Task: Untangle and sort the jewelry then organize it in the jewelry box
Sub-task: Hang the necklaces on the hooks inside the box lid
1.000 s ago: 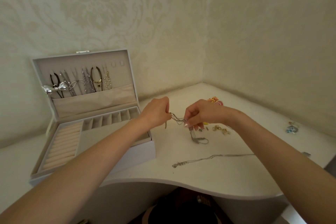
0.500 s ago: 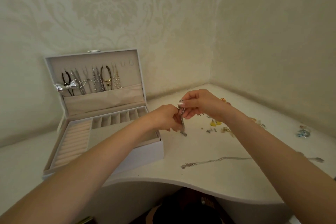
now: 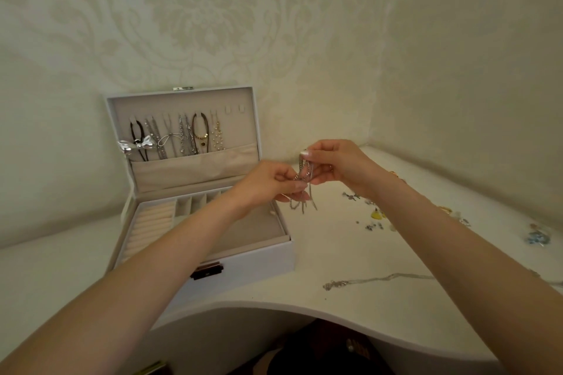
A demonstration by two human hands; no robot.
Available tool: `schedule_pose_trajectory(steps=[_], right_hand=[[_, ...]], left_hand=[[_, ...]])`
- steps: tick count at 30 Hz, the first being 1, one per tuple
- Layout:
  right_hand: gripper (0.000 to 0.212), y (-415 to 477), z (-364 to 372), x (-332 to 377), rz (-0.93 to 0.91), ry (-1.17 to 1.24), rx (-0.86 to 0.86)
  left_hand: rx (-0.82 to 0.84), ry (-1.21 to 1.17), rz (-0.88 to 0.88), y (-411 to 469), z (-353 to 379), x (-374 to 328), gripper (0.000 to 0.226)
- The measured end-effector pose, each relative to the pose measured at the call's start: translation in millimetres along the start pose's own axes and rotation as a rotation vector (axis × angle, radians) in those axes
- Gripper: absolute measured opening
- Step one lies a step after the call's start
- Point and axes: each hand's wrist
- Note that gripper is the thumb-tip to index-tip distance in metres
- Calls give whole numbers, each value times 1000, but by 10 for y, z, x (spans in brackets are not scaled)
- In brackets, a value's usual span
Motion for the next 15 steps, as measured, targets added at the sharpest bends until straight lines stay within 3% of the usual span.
schedule_pose_trajectory(steps=[3,8,15], right_hand=[[8,64,71,58,-19,58,20],[12,149,200,177,-42,64,48],[8,291,414,344,-80,132,83]], left_hand=[[-38,-39,11,-28,-95,4,13],[-275,-80,0,-71,-241,11,12],[-484,-63,41,-178,-518,38,11]])
Point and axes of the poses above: each hand's wrist, its own y-axis towards the middle knuckle, its own z-axis out of the palm, x = y × z, and after that the axes turned 10 degrees about z, right-handed
